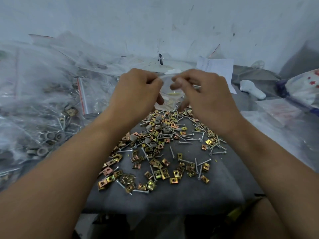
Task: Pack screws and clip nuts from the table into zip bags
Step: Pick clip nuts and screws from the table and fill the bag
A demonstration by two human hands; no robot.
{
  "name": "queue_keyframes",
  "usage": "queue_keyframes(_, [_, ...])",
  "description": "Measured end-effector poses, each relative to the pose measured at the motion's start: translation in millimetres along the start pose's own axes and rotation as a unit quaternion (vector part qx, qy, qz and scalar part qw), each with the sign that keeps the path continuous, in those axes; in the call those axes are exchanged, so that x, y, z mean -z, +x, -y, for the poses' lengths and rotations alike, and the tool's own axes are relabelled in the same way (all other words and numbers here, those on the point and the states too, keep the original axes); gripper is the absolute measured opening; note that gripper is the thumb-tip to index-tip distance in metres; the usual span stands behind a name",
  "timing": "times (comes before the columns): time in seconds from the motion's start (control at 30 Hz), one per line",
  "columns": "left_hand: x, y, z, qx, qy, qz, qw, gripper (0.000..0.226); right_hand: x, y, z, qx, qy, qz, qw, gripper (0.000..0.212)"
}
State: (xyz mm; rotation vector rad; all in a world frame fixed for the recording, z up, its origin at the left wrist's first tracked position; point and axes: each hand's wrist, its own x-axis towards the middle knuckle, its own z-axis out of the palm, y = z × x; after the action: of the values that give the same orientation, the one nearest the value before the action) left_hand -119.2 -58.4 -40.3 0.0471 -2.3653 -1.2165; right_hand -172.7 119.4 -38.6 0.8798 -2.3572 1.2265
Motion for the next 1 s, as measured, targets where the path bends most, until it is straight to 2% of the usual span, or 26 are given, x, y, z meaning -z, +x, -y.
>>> queue_keyframes(0.07, [4,1,3,0.026,-0.032,-0.022,0.999,0.024,12,6,-12,-0.03,0.176,-0.016,0.984,0.011])
queue_keyframes(0.1, [6,2,4,0.037,-0.046,-0.034,0.998,0.025,18,9,-20,-0.053,0.208,-0.012,0.977,0.009])
queue_keyframes(0.13, [7,3,4,0.044,-0.056,-0.046,0.996,0.025,24,11,-29,-0.074,0.19,0.009,0.979,0.008])
queue_keyframes(0.2, [7,3,3,0.049,-0.06,-0.065,0.995,0.028,28,11,-48,-0.083,0.017,0.117,0.99,0.008])
queue_keyframes(0.27, [7,3,1,0.049,-0.059,-0.074,0.994,0.029,22,5,-58,-0.092,-0.139,0.244,0.955,0.013])
queue_keyframes(0.33, [7,3,1,0.052,-0.057,-0.073,0.994,0.03,13,1,-59,-0.091,-0.197,0.29,0.932,0.018])
queue_keyframes(0.63, [8,3,5,0.063,-0.053,-0.069,0.994,0.029,0,4,-63,-0.066,-0.23,0.284,0.929,0.018])
queue_keyframes(0.8, [7,4,7,0.069,-0.063,-0.059,0.994,0.028,0,2,-67,-0.101,-0.222,0.304,0.921,0.023])
queue_keyframes(1.0, [8,4,8,0.072,-0.069,-0.053,0.994,0.026,-2,-4,-57,-0.038,-0.239,0.307,0.92,0.017])
